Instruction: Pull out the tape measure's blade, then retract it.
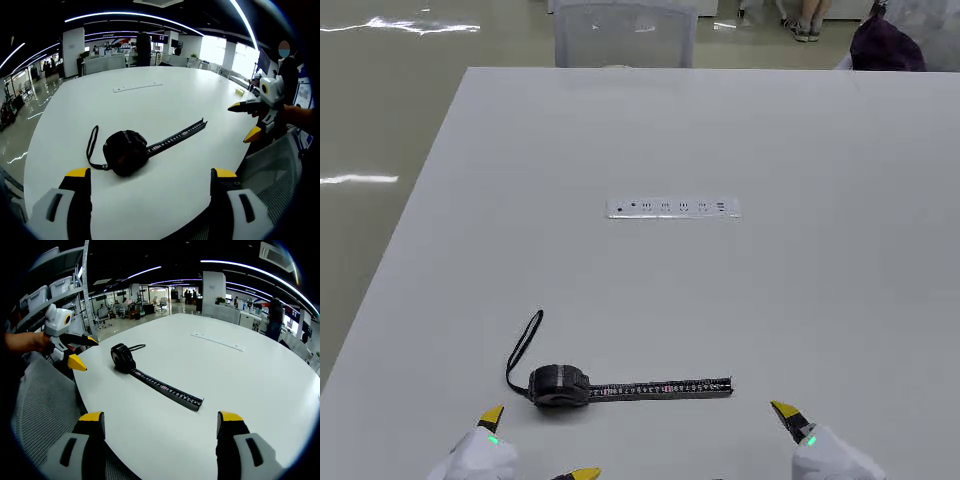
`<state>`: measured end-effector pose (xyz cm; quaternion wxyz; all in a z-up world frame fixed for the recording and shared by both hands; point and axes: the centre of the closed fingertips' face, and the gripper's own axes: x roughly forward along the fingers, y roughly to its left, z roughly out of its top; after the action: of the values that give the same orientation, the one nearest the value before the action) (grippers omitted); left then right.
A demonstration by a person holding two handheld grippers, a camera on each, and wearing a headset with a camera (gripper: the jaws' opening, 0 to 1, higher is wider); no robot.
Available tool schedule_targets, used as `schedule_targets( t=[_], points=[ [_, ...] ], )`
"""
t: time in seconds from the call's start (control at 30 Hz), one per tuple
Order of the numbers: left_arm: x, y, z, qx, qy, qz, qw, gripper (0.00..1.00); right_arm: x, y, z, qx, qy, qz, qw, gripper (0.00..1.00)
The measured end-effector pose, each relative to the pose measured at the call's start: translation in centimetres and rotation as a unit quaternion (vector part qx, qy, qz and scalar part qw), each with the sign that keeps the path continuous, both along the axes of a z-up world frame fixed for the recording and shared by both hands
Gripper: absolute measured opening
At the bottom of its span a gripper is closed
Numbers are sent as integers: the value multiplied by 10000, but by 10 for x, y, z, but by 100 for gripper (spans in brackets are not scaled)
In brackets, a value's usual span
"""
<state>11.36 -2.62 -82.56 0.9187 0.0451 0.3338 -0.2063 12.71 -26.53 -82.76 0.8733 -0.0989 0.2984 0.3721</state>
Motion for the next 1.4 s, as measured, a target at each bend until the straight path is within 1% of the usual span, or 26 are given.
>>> schedule_targets(
  t=[0.13,0.27,0.43,0.53,0.6,0.7,0.77,0.8,0.87,0.97,1.07,1.17,1.2,1.27,1.33,1.4],
  points=[
    [-1,-1,0,41,16,23,10000,99,-1,3,0,30,28,-14,10000,94],
    [-1,-1,2,49,-26,98,9999,99,0,4,-1,54,45,-45,10000,94],
    [-1,-4,0,61,-13,140,9999,99,0,5,1,100,40,-92,9999,94],
    [-3,-6,0,25,57,213,9998,99,1,5,1,111,46,-111,9999,94],
    [-3,-6,0,28,54,231,9997,99,1,5,2,129,43,-134,9998,93],
    [-5,-7,-4,68,115,266,9996,99,1,4,2,134,49,-153,9998,93],
    [-3,-7,-4,-41,115,443,9989,99,0,4,1,131,60,-153,9998,93],
    [-3,-6,-4,-56,118,518,9986,99,0,3,1,131,60,-152,9998,93],
    [-2,-6,-4,-48,106,553,9984,99,0,3,0,137,54,-160,9998,93],
    [1,-7,-6,11,136,649,9978,99,-1,3,0,136,78,-156,9998,93],
    [4,-5,-5,-4,83,769,9970,99,0,3,-1,143,83,-145,9998,92],
    [6,-4,-5,51,86,838,9964,99,0,2,-1,168,85,-151,9997,92],
    [6,-4,-6,50,89,862,9962,99,0,2,-1,167,88,-156,9997,92],
    [9,-3,-6,-42,65,1017,9948,99,1,2,-1,163,84,-155,9997,92],
    [11,-2,-6,-14,33,1080,9941,99,0,3,0,174,89,-148,9997,92],
    [12,-2,-7,20,26,1135,9935,99,0,2,-2,176,105,-151,9997,92]
  ],
)
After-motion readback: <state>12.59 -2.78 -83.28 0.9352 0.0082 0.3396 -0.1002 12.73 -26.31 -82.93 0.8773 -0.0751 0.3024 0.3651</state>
